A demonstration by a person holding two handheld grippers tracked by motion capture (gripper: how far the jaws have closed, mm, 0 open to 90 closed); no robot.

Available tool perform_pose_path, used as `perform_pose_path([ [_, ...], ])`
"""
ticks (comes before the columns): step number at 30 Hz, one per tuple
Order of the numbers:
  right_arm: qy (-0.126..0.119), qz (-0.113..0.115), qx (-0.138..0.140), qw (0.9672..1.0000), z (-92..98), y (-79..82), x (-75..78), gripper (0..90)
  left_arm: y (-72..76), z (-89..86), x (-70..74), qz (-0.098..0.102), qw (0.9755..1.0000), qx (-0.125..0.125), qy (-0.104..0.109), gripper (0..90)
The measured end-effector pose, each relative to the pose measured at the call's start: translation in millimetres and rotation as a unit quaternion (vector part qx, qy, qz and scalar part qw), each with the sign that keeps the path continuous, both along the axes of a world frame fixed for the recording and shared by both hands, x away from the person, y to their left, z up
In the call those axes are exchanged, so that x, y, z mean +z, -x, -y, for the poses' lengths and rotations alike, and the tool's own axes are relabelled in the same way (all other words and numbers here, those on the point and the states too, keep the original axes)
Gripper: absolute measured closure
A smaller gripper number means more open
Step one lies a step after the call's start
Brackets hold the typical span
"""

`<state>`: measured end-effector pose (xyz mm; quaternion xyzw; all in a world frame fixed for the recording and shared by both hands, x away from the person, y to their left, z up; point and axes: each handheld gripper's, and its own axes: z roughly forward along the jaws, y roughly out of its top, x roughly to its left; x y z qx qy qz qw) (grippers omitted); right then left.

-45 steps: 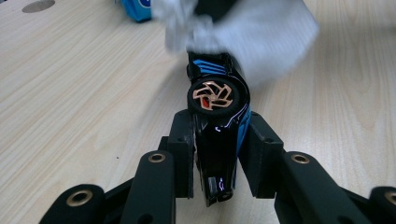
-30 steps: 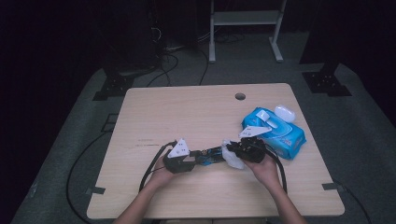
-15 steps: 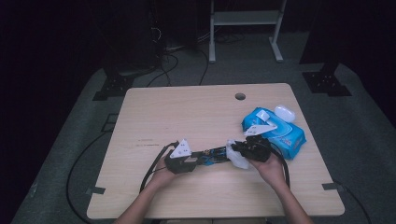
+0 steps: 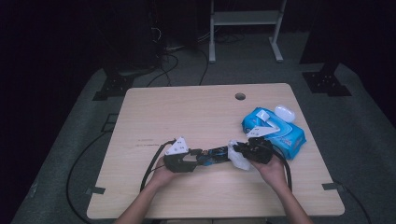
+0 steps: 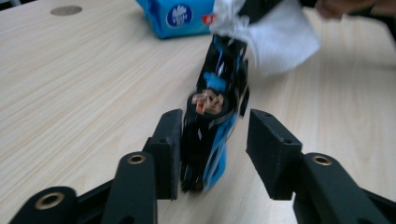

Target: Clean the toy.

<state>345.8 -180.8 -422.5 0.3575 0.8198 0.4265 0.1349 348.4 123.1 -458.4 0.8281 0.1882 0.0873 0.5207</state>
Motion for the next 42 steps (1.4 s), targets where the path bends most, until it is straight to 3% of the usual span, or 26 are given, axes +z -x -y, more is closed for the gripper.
perform_pose_path([
  [7, 0.007, 0.013, 0.014, 0.9998, -9.7, 5.6, -0.4, 82.2, -3.7, -6.0, 5.3, -0.028, 0.9981, 0.018, 0.052, 50.8],
  [12, 0.013, 0.023, 0.017, 0.9995, -12.3, 8.5, -0.7, 82.2, -10.8, -12.3, 4.1, -0.071, 0.9919, 0.059, 0.087, 47.3],
  [14, 0.011, 0.023, 0.018, 0.9995, -11.9, 8.8, -1.0, 82.2, -13.4, -14.6, 2.5, -0.083, 0.9902, 0.068, 0.089, 47.0],
  [18, 0.011, 0.026, 0.018, 0.9994, -11.8, 10.1, -1.5, 82.2, -13.9, -13.3, -0.6, -0.092, 0.9904, 0.073, 0.074, 45.0],
  [23, 0.015, 0.032, 0.02, 0.9992, -12.3, 13.4, -1.4, 82.2, -13.0, -14.1, -4.3, -0.104, 0.9879, 0.074, 0.089, 43.3],
  [36, 0.03, 0.033, 0.029, 0.9986, -12.8, 30.1, 0.0, 82.1, -1.0, -11.1, -3.1, -0.082, 0.9923, 0.065, 0.066, 33.6],
  [42, 0.034, 0.034, 0.033, 0.9983, -11.9, 37.3, -1.3, 82.1, 2.7, -8.4, -0.8, -0.068, 0.9955, 0.052, 0.043, 29.5],
])
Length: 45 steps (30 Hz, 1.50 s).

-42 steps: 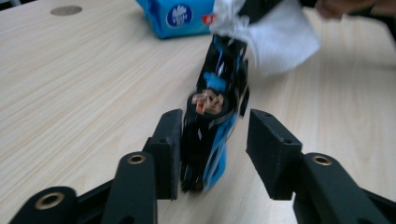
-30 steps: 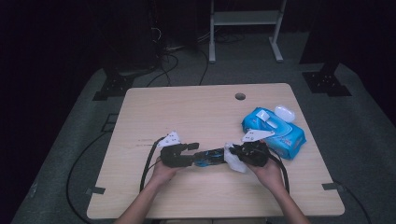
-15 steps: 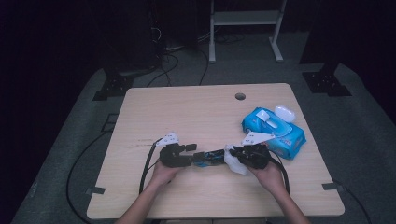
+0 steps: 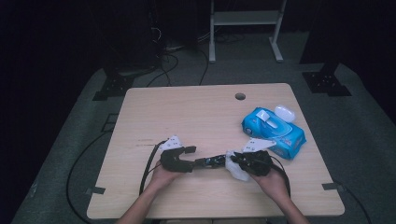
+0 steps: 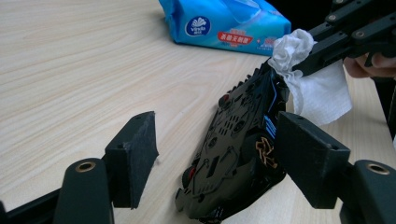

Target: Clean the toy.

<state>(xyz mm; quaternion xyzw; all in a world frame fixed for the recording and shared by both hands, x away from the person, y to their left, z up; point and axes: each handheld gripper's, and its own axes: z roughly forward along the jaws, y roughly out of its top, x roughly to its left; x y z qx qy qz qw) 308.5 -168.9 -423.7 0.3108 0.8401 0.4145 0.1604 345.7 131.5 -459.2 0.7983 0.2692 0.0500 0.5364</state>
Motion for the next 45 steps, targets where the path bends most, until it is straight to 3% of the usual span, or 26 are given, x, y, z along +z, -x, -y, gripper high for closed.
perform_pose_path([
  [2, -0.001, -0.003, 0.001, 1.0, 0.7, 1.7, -0.6, 82.1, 1.4, 1.5, -0.2, 0.004, 0.9999, -0.003, -0.011, 28.4],
  [5, 0.012, -0.013, 0.007, 0.9998, -0.9, 3.9, -5.5, 82.0, 4.2, 7.6, -4.5, 0.015, 0.9982, -0.006, -0.057, 28.1],
  [9, 0.03, -0.027, 0.013, 0.9991, -5.4, 3.0, -16.0, 82.0, 4.4, 12.7, -8.5, 0.021, 0.9964, -0.002, -0.082, 28.1],
  [12, 0.018, -0.021, 0.018, 0.9995, -8.1, 0.8, -10.4, 82.0, 4.2, 13.6, -9.8, 0.029, 0.9949, -0.003, -0.096, 27.4],
  [15, 0.003, -0.009, 0.013, 0.9999, -9.2, -7.3, -1.9, 81.9, 4.2, 14.4, -10.6, 0.033, 0.9948, -0.007, -0.096, 26.6],
  [18, -0.004, -0.027, -0.002, 0.9996, -8.9, -21.3, -7.5, 81.8, 5.0, 14.8, -10.0, 0.044, 0.9941, -0.009, -0.099, 25.2],
  [20, 0.008, -0.037, -0.004, 0.9993, -11.2, -25.3, -15.4, 81.8, 5.8, 14.0, -8.6, 0.053, 0.9936, -0.012, -0.099, 23.2],
  [23, 0.013, -0.042, -0.006, 0.999, -10.6, -26.8, -22.1, 81.7, 3.3, 12.7, -8.8, 0.04, 0.9948, -0.011, -0.093, 17.5],
  [26, 0.004, -0.049, -0.005, 0.9988, -8.0, -26.1, -23.1, 81.7, 1.6, 13.0, -12.3, 0.034, 0.9939, -0.014, -0.104, 13.6],
  [31, -0.001, -0.048, -0.007, 0.9988, -7.4, -24.5, -24.1, 81.7, 3.1, 18.6, -15.5, 0.044, 0.9897, -0.021, -0.134, 10.3],
  [38, -0.006, -0.047, -0.008, 0.9988, -7.1, -23.8, -24.9, 81.6, 4.4, 30.5, -20.2, 0.065, 0.9818, -0.038, -0.174, 8.9],
  [42, -0.006, -0.047, -0.008, 0.9988, -6.9, -24.0, -25.0, 81.6, 5.5, 30.7, -20.7, 0.083, 0.9787, -0.038, -0.184, 19.2],
  [45, -0.005, -0.046, -0.009, 0.9989, -7.4, -24.7, -23.6, 81.7, 6.3, 29.4, -20.4, 0.083, 0.9783, -0.042, -0.185, 21.9],
])
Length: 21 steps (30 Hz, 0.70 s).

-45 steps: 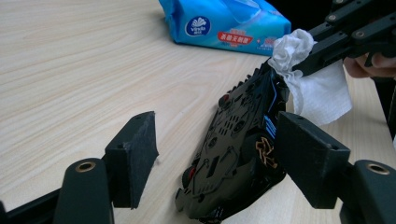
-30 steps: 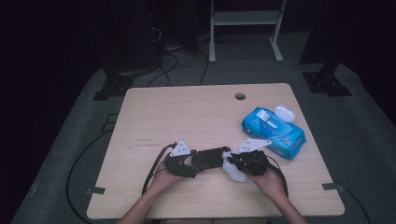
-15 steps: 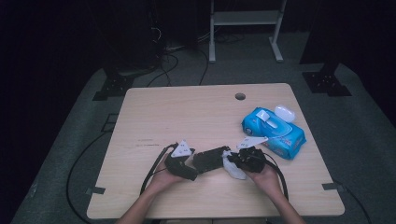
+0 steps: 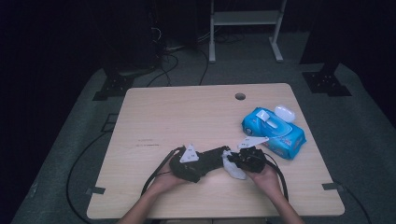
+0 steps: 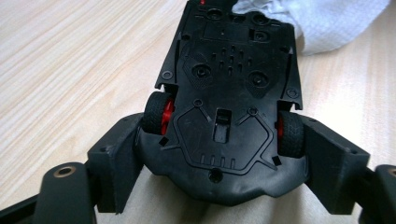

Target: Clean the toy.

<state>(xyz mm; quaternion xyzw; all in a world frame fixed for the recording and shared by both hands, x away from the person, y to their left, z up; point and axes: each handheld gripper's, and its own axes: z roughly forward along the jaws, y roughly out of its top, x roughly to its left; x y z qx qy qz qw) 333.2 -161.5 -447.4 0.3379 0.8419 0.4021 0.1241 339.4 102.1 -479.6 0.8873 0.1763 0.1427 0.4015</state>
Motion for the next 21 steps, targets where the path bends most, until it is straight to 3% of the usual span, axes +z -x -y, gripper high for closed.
perform_pose_path([
  [3, -0.014, 0.006, 0.012, 0.9998, -8.8, 3.6, 5.0, 81.7, 1.2, 1.4, -0.1, 0.004, 1.0, -0.001, -0.002, 22.2],
  [6, -0.033, 0.011, 0.046, 0.9984, -26.9, 8.5, 8.2, 81.7, 1.4, 2.2, -0.3, 0.004, 1.0, -0.002, 0.0, 22.3],
  [8, -0.027, 0.014, 0.064, 0.9975, -41.2, 11.3, 6.4, 81.6, 1.8, 2.4, -0.4, 0.005, 1.0, -0.002, 0.001, 22.3],
  [10, -0.003, 0.017, 0.075, 0.9971, -51.1, 12.0, 1.1, 81.4, 2.1, 2.0, -0.3, 0.004, 1.0, -0.003, 0.0, 22.5],
  [12, 0.019, 0.028, 0.073, 0.9967, -50.9, 10.7, -2.6, 81.5, 2.4, 1.5, 0.1, 0.004, 1.0, -0.005, 0.0, 22.7],
  [15, 0.037, 0.047, 0.029, 0.9978, -34.6, 5.0, 0.1, 81.6, 1.0, 0.3, 0.3, -0.004, 0.9999, -0.006, 0.01, 23.1],
  [18, 0.017, 0.035, 0.005, 0.9993, -23.3, 1.5, -1.0, 81.8, 1.7, 2.7, -0.3, -0.002, 0.9999, -0.005, 0.012, 23.6],
  [21, 0.01, 0.033, 0.026, 0.999, -34.1, 6.7, -2.4, 81.7, 2.8, 4.7, -0.6, 0.002, 0.9999, -0.006, 0.01, 23.7],
])
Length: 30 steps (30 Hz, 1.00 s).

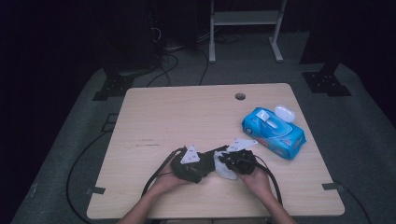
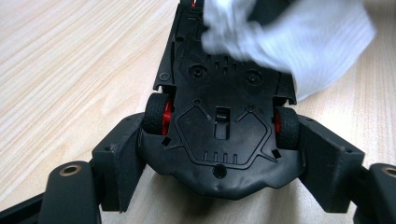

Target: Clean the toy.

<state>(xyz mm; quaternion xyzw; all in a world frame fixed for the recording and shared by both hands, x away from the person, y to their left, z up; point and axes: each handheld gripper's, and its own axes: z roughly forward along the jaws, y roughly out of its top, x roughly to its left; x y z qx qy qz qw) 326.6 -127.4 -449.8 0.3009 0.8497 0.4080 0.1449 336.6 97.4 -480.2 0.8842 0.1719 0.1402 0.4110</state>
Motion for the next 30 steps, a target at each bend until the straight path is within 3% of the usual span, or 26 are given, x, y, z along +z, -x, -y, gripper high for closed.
perform_pose_path([
  [2, 0.001, 0.004, 0.032, 0.9995, -15.5, 6.2, -3.1, 81.5, 0.7, 0.2, 0.1, 0.007, 0.9999, -0.003, -0.009, 23.8],
  [4, 0.03, 0.024, 0.048, 0.9981, -26.7, 11.4, -2.0, 81.4, 1.4, -0.1, 0.2, 0.009, 0.9999, -0.003, -0.011, 23.9],
  [5, 0.033, 0.023, 0.047, 0.9981, -26.4, 11.2, -1.1, 81.4, 1.3, -0.3, 0.2, 0.008, 0.9999, -0.003, -0.009, 23.9],
  [9, 0.038, 0.031, 0.003, 0.9988, -1.5, 0.9, 0.8, 81.6, 0.8, -0.3, 0.2, 0.008, 0.9999, -0.004, -0.007, 23.9],
  [11, 0.024, 0.02, -0.024, 0.9992, 11.5, -3.4, 1.6, 81.7, 0.9, 0.2, 0.1, 0.009, 0.9999, -0.005, -0.007, 23.9],
  [13, 0.017, 0.016, -0.029, 0.9993, 14.9, -3.3, 0.8, 81.8, 1.3, 0.6, -0.3, 0.012, 0.9999, -0.005, -0.009, 23.9],
  [15, 0.018, 0.023, -0.019, 0.9994, 7.4, 1.2, -0.2, 81.7, 1.4, 0.7, -0.2, 0.013, 0.9999, -0.005, -0.009, 23.9],
  [17, 0.006, 0.01, 0.013, 0.9998, -4.7, 4.8, -2.5, 81.5, 2.5, 1.2, -0.7, 0.017, 0.9998, -0.003, -0.011, 23.9],
  [21, 0.037, 0.038, 0.042, 0.9977, -23.0, 13.0, -3.2, 81.5, 3.4, 0.9, -0.6, 0.018, 0.9998, -0.002, -0.013, 23.9],
  [25, 0.038, 0.038, 0.005, 0.9985, -4.2, 4.2, -0.7, 81.5, 2.4, 0.9, -0.5, 0.013, 0.9999, -0.003, -0.006, 23.9],
  [27, 0.019, 0.022, -0.017, 0.9994, 6.7, -0.4, 0.2, 81.7, 2.1, 1.2, -0.3, 0.011, 0.9999, -0.005, -0.005, 23.9],
  [30, 0.014, 0.018, -0.012, 0.9997, 3.4, 2.2, -0.8, 81.7, 2.4, 2.7, 0.2, 0.011, 0.9999, -0.006, -0.005, 23.9],
])
